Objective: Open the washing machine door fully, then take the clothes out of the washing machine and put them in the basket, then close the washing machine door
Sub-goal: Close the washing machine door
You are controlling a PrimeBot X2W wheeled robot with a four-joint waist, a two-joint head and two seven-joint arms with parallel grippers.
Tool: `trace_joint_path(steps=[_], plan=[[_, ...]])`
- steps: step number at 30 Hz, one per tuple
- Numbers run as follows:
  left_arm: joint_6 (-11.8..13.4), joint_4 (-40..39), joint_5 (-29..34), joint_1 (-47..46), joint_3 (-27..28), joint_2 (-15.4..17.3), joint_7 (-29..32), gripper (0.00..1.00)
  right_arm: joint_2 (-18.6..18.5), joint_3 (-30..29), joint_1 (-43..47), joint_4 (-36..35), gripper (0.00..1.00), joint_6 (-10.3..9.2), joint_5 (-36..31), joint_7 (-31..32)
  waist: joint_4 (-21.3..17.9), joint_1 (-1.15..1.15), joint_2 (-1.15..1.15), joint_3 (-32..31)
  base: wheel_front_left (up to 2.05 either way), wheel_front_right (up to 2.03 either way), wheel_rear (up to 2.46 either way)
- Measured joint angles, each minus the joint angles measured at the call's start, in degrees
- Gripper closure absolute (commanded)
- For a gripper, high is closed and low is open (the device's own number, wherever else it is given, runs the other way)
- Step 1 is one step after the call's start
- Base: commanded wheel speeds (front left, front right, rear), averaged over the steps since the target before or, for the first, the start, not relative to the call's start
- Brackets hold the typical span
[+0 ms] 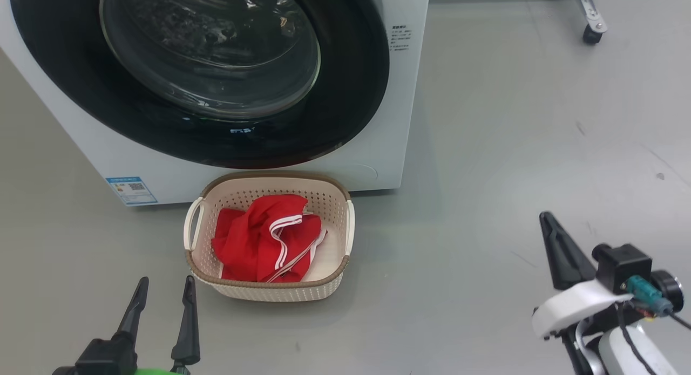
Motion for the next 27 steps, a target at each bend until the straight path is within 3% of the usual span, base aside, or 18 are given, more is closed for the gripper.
trace_joint_path(steps=[12,21,27], plan=[[-0.04,-0.42,0.3,-3.52,-1.85,-0.98,0.0,0.0,-0.99,0.59,-12.19,0.26,1.0,3.88,0.81,3.43,4.66,0.0,0.0,3.74,0.0,0.0,0.0],[-0.09,-0.68,0.36,-6.65,-2.69,-2.41,-0.02,0.0,-0.41,1.04,-23.98,2.49,1.0,5.38,2.02,7.26,8.8,0.0,0.0,7.82,0.0,0.0,0.0],[-1.52,-0.67,0.36,-9.13,-3.76,-3.05,-0.19,0.0,-0.46,1.34,-31.29,5.26,1.0,5.9,2.02,9.46,11.64,0.0,0.0,10.86,0.0,0.0,0.0]])
